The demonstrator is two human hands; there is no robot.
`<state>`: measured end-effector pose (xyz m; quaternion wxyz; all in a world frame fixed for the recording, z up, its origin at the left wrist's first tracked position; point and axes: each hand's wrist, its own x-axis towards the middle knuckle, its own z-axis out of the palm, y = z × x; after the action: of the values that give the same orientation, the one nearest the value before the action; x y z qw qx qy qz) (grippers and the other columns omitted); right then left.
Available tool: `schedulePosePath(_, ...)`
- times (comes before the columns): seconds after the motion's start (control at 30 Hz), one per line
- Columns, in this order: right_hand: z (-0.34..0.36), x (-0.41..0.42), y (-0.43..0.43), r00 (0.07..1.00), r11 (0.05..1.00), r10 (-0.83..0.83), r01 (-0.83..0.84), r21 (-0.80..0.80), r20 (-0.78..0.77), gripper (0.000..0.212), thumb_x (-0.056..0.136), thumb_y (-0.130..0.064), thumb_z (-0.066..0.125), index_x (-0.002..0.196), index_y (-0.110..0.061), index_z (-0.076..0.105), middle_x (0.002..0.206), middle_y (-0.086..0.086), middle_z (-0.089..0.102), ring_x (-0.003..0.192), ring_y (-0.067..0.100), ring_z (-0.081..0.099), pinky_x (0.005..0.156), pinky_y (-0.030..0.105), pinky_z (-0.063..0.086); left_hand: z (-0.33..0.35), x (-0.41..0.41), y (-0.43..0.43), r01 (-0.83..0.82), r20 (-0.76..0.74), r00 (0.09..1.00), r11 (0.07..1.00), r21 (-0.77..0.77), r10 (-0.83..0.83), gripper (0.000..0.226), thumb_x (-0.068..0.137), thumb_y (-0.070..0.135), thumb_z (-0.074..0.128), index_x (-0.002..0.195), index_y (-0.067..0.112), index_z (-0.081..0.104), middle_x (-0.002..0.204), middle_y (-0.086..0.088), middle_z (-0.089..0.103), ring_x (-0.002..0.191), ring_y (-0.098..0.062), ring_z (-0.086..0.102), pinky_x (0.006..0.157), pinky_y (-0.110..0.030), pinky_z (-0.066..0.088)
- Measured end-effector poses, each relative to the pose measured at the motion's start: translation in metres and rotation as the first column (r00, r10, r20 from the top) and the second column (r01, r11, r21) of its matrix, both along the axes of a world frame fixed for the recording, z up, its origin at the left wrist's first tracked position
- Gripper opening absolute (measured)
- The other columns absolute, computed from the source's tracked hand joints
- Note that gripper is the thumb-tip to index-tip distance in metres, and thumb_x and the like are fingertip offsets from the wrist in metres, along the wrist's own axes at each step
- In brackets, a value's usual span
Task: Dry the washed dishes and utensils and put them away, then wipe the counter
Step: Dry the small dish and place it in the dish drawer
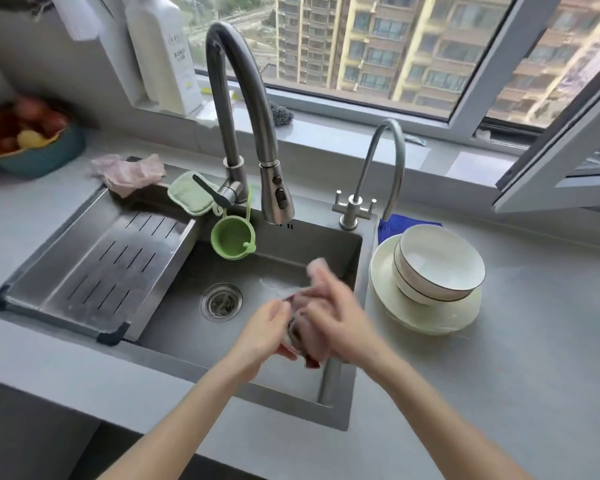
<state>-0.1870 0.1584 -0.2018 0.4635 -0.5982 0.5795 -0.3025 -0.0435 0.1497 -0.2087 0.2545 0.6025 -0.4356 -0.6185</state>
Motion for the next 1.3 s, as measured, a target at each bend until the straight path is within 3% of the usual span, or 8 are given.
schedulePosePath(0.13, -0.015, 0.016, -0.008, 0.903, 0.968, 0.242, -0.201, 0.148, -0.356, 0.071, 0.080, -0.031, 0.067, 0.143, -0.031, 0.032, 0.137, -0.002, 0.047, 0.127, 0.017, 0.044, 0.103, 0.029, 0.036, -0.006, 0.014, 0.001, 0.108, 0.134, 0.987, 0.988, -0.111, -0.093, 0.025, 0.101, 0.019, 0.035, 0.087, 0.011, 0.055, 0.069, -0.003, 0.066, 0.045, -0.024, 0.061, 0.043, -0.030, 0.051)
schedulePosePath(0.3, -0.015, 0.028, -0.017, 0.818, 1.000, -0.019, 0.005, -0.026, -0.574, 0.035, 0.084, -0.042, 0.062, 0.107, -0.016, 0.055, 0.101, 0.004, 0.069, 0.095, 0.030, 0.060, 0.070, 0.033, 0.038, 0.001, 0.019, -0.004, 0.135, 0.249, 0.966, 0.958, -0.253, -0.070, 0.026, 0.100, 0.022, 0.038, 0.089, 0.011, 0.059, 0.073, -0.003, 0.062, 0.050, -0.027, 0.062, 0.040, -0.030, 0.049)
schedulePosePath(0.47, -0.023, 0.050, -0.010, 0.827, 0.840, -0.519, 0.540, 0.048, -0.218, 0.023, 0.087, -0.037, 0.060, 0.089, -0.014, 0.060, 0.084, 0.002, 0.068, 0.077, 0.026, 0.062, 0.065, 0.031, 0.044, 0.002, 0.013, -0.014, -0.012, 0.265, 0.957, 0.931, -0.365, 0.116, 0.026, 0.098, 0.023, 0.042, 0.085, 0.013, 0.062, 0.070, 0.001, 0.061, 0.072, -0.028, 0.061, 0.064, -0.043, 0.052)
schedulePosePath(0.63, -0.029, 0.067, -0.012, 0.477, 0.495, -0.848, 0.554, 0.669, 0.233, 0.023, 0.073, 0.007, 0.065, 0.094, -0.004, 0.067, 0.089, 0.018, 0.071, 0.079, 0.029, 0.068, 0.070, 0.036, 0.057, 0.003, 0.002, -0.014, -0.144, 0.247, 0.921, 0.853, -0.502, 0.302, 0.023, 0.097, 0.017, 0.045, 0.090, 0.006, 0.064, 0.086, -0.009, 0.068, 0.081, -0.027, 0.059, 0.072, -0.035, 0.044)
schedulePosePath(0.9, -0.005, 0.016, -0.020, 0.938, 0.974, -0.209, 0.225, 0.028, -0.276, 0.023, 0.069, -0.021, 0.075, 0.080, -0.006, 0.061, 0.078, 0.010, 0.067, 0.077, 0.028, 0.062, 0.072, 0.044, 0.051, 0.017, 0.021, -0.037, 0.449, 0.320, 0.874, 0.860, -0.241, -0.366, 0.028, 0.092, 0.010, 0.045, 0.065, 0.012, 0.055, 0.052, -0.001, 0.054, 0.038, -0.022, 0.053, 0.034, -0.022, 0.037)
schedulePosePath(1.0, 0.003, 0.010, -0.019, 0.929, 0.954, -0.299, 0.296, -0.045, -0.219, 0.014, 0.074, -0.023, 0.072, 0.082, -0.013, 0.065, 0.081, 0.004, 0.069, 0.080, 0.023, 0.063, 0.073, 0.038, 0.050, 0.029, 0.018, -0.057, 0.544, 0.240, 0.828, 0.830, -0.123, -0.507, 0.020, 0.093, 0.017, 0.047, 0.088, 0.004, 0.061, 0.072, -0.008, 0.064, 0.057, -0.028, 0.065, 0.043, -0.027, 0.050)
schedulePosePath(1.17, -0.027, 0.026, -0.016, 0.577, 0.571, -0.815, 0.789, 0.224, 0.047, 0.013, 0.062, -0.028, 0.067, 0.071, -0.021, 0.061, 0.072, -0.004, 0.065, 0.070, 0.018, 0.060, 0.077, 0.043, 0.055, 0.018, -0.011, -0.006, 0.041, 0.116, 0.993, 0.953, -0.300, -0.006, 0.025, 0.084, 0.002, 0.049, 0.102, 0.017, 0.056, 0.082, -0.001, 0.064, 0.072, -0.015, 0.062, 0.056, -0.013, 0.044)
schedulePosePath(1.3, -0.018, 0.027, -0.002, 0.665, 0.654, -0.747, 0.740, 0.154, -0.021, 0.016, 0.071, -0.021, 0.071, 0.085, -0.018, 0.064, 0.085, -0.002, 0.070, 0.084, 0.020, 0.065, 0.081, 0.038, 0.054, 0.008, -0.005, 0.000, -0.010, 0.022, 1.000, 0.893, -0.450, 0.022, 0.037, 0.076, -0.007, 0.047, 0.100, 0.013, 0.067, 0.080, 0.004, 0.066, 0.073, -0.010, 0.057, 0.064, -0.018, 0.044)
